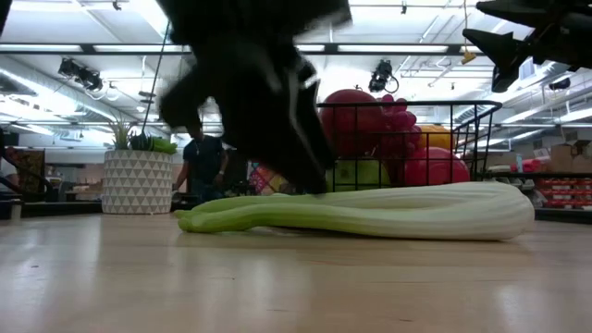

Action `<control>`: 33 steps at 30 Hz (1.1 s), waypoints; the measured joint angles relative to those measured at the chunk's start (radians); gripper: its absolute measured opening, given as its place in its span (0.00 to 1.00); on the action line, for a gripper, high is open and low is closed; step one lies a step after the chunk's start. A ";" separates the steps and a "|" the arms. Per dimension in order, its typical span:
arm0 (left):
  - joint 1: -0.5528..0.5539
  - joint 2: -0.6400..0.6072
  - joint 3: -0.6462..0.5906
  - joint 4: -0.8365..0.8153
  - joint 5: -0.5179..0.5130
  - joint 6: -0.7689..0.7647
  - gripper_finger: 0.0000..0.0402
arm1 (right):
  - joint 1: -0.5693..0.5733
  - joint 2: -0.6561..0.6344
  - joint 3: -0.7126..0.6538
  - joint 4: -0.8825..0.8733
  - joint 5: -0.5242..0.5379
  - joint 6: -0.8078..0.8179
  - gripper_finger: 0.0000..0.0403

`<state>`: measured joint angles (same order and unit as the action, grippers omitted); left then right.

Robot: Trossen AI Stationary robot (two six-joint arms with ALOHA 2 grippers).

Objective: Build produce basket
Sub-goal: Put the celery into the wire basket

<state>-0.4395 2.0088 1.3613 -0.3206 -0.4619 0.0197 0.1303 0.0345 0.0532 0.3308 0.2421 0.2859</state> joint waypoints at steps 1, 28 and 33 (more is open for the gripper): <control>0.003 0.018 0.000 0.006 -0.028 0.000 0.72 | 0.000 0.000 0.000 -0.002 0.000 0.000 0.47; 0.067 0.084 0.006 -0.076 -0.099 0.038 0.22 | 0.000 0.000 0.000 0.012 -0.008 0.000 0.47; 0.052 0.042 0.051 -0.125 -0.093 0.078 0.13 | 0.000 0.000 0.000 0.013 -0.008 0.000 0.47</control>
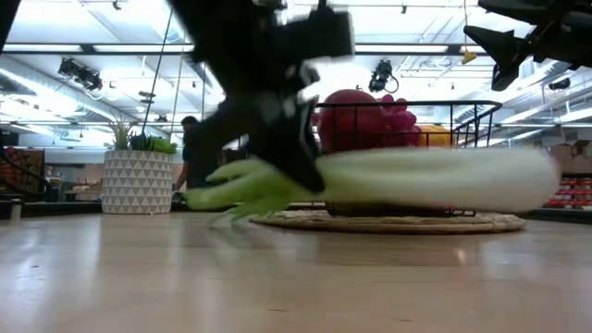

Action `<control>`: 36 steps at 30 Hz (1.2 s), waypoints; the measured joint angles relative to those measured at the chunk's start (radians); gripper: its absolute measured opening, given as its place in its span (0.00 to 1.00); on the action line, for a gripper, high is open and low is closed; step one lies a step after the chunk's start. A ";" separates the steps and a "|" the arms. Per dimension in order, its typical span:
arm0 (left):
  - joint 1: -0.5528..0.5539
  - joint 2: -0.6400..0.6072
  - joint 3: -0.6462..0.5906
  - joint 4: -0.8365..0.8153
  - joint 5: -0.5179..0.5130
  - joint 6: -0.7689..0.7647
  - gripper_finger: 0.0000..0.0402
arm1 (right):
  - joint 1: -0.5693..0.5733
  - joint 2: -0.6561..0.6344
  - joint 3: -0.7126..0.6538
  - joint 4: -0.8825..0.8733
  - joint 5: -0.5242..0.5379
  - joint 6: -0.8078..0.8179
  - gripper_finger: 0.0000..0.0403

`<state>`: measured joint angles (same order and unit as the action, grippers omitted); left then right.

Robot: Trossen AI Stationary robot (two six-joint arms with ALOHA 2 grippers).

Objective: Build produce basket
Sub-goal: Put the celery into the wire basket

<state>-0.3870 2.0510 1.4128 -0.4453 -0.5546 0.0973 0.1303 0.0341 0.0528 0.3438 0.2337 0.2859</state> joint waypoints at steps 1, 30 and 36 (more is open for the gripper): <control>0.000 -0.014 0.006 -0.005 0.004 0.009 0.14 | 0.000 0.000 0.000 -0.001 0.000 0.000 0.47; 0.148 -0.407 0.014 0.073 -0.058 0.733 0.18 | 0.000 0.003 -0.001 0.000 -0.002 0.000 0.47; 0.134 -0.407 0.014 0.164 -0.105 1.105 0.17 | 0.000 0.003 -0.001 0.000 -0.001 0.000 0.47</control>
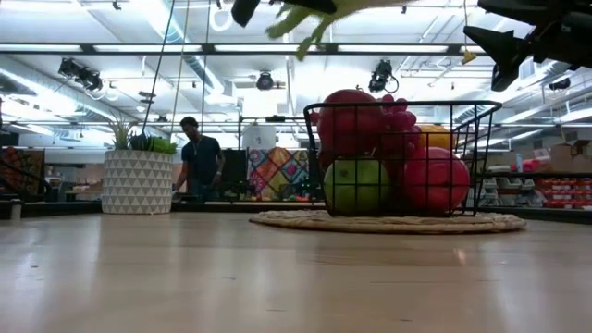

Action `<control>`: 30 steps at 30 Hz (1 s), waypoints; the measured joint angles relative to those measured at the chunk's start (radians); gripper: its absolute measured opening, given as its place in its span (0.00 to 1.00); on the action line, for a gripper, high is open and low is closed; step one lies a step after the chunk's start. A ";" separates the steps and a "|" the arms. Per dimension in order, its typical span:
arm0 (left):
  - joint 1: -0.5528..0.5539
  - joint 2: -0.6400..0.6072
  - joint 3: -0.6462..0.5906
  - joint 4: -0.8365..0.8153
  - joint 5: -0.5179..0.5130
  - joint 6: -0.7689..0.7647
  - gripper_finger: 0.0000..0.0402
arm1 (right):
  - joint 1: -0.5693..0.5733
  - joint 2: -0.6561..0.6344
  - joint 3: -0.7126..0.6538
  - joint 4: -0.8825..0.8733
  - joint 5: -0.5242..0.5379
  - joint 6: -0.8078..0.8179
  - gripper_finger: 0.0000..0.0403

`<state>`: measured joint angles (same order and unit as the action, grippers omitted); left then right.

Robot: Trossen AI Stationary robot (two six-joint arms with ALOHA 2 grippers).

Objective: Build produce basket
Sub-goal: Put the celery into the wire basket

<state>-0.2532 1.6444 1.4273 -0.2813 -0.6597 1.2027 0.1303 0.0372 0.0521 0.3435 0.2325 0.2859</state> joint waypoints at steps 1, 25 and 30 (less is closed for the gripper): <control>-0.004 0.000 0.000 0.021 -0.006 0.046 0.17 | 0.000 0.000 0.000 0.000 0.000 0.000 0.47; 0.156 0.000 0.000 0.260 0.002 -0.069 0.19 | 0.000 0.000 0.000 0.000 0.000 0.000 0.47; 0.294 0.060 0.002 0.317 0.052 -0.350 0.19 | 0.000 0.000 0.000 0.000 0.001 0.000 0.47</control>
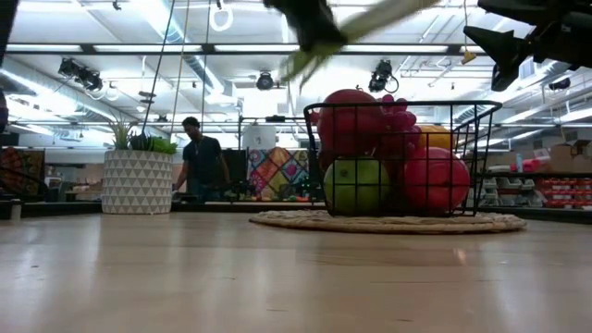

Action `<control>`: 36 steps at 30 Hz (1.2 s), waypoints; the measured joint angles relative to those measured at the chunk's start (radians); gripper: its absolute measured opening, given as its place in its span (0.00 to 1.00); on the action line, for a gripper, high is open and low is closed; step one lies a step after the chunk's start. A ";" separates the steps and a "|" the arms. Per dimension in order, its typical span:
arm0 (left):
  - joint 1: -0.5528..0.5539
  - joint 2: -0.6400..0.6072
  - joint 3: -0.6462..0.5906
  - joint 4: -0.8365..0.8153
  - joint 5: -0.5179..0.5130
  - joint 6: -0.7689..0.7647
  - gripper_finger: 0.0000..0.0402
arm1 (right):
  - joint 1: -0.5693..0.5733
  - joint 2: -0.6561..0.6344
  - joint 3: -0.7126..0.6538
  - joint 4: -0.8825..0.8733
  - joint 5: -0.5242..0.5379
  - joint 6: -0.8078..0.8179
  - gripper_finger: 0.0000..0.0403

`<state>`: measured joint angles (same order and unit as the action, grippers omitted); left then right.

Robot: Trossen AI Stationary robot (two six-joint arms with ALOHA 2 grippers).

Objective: Build produce basket
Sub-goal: Put the celery into the wire basket

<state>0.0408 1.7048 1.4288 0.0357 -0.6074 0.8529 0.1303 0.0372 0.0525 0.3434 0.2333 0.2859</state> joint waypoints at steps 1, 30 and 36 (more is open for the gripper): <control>0.022 0.022 0.000 -0.001 0.003 -0.058 0.19 | 0.000 0.000 0.000 0.000 0.000 0.000 0.47; 0.135 0.377 0.449 -0.716 0.084 -0.140 0.19 | 0.000 0.000 0.001 0.006 0.001 0.000 0.47; 0.136 0.386 0.449 -0.718 0.146 0.080 0.20 | 0.000 0.000 0.001 0.007 0.001 0.000 0.47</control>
<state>0.1771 2.0903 1.8774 -0.6823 -0.4613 0.9333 0.1307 0.0372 0.0532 0.3500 0.2344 0.2859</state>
